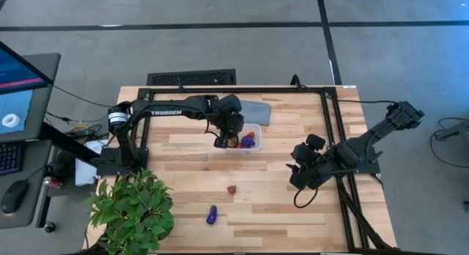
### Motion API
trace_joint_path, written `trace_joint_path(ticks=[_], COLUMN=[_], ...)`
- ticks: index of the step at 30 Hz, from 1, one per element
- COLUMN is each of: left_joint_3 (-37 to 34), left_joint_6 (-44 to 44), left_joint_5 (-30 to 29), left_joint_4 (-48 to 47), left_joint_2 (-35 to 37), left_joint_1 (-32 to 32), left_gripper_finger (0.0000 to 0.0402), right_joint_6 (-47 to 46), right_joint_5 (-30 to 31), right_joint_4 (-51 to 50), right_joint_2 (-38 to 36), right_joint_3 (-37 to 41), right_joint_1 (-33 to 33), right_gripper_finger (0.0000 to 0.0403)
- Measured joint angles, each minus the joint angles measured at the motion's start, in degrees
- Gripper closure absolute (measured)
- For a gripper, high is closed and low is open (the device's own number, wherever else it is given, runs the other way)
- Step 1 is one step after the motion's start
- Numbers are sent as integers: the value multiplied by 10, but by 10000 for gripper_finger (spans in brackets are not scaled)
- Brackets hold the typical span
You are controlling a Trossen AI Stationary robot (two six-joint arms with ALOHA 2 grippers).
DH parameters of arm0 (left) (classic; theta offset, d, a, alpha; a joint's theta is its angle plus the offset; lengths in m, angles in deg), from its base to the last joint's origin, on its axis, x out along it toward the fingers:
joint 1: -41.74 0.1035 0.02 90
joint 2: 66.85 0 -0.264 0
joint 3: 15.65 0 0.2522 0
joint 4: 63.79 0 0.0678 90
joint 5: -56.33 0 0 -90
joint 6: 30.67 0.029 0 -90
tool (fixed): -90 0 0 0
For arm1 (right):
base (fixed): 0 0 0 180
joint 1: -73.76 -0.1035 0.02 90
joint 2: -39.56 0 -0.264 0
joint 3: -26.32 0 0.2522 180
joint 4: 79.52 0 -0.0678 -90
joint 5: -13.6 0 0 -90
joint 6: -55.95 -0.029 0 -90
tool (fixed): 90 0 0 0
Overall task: Pick and placing Produce into tupperware
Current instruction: Put the red strawberry into the transparent bin
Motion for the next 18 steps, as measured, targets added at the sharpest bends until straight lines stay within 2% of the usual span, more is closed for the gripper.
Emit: trace_joint_path(ticks=[18], left_joint_3=[-1], left_joint_6=[7], left_joint_5=[2], left_joint_4=[11], left_joint_2=[-4], left_joint_1=[4], left_gripper_finger=[268], right_joint_6=[-6], right_joint_5=[0], right_joint_4=[1], right_joint_2=[0], right_joint_3=[0], right_joint_1=[0], right_gripper_finger=[168])
